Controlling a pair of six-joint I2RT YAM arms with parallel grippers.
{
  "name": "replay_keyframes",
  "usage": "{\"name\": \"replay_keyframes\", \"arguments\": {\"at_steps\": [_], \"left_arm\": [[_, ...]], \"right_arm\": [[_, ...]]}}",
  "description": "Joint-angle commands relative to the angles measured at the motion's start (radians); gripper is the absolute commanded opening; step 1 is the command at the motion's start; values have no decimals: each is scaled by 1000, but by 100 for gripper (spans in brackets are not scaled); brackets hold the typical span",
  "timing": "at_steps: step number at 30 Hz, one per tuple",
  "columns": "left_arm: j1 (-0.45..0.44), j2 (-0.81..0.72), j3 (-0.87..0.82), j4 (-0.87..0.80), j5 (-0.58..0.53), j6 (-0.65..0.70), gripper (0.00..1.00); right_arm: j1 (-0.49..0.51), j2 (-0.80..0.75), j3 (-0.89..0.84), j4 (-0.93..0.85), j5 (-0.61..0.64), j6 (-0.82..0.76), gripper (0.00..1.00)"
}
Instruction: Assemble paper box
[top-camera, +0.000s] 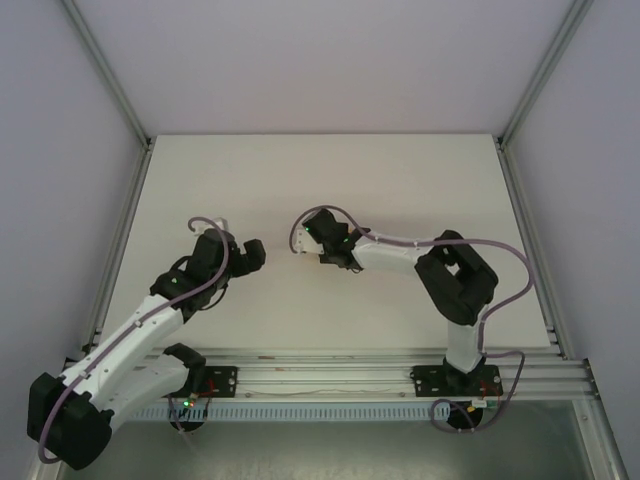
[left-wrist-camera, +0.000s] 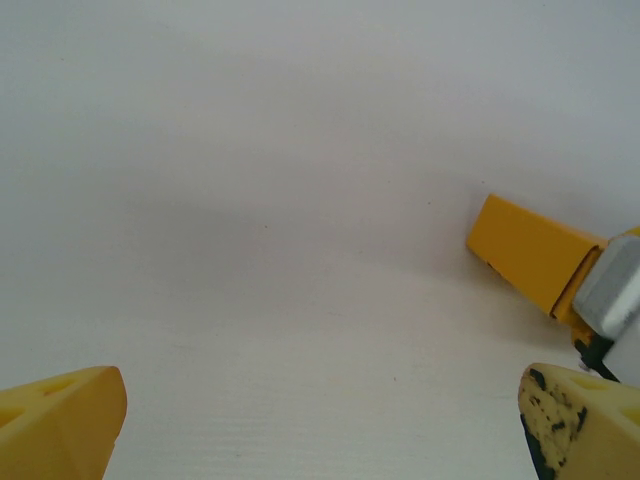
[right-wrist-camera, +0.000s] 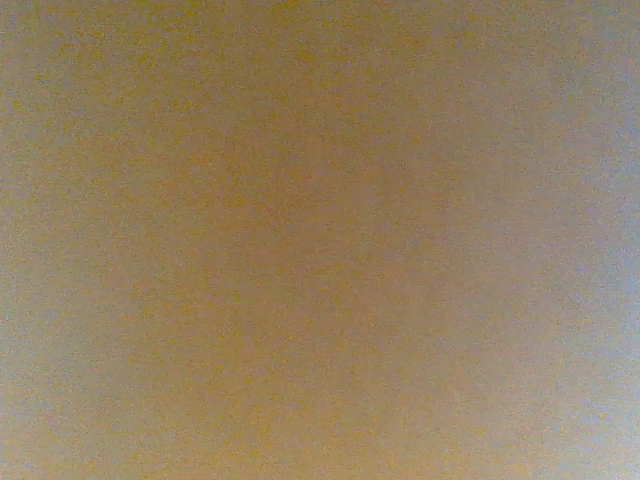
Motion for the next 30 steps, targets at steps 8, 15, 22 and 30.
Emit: {"name": "replay_keyframes", "arguments": {"at_steps": [8, 15, 22, 30], "left_arm": [[8, -33, -26, 30, 14, -26, 100], [7, -30, -24, 47, 26, -7, 100], [8, 14, -67, 174, 211, 48, 100], [-81, 252, -113, 589, 453, 66, 100]], "right_arm": [[19, -1, -7, -58, 65, 55, 84], [54, -39, 64, -381, -123, 183, 100], [31, -199, 42, -393, -360, 261, 100], [-303, -251, 92, -216, -565, 777, 100]]}}
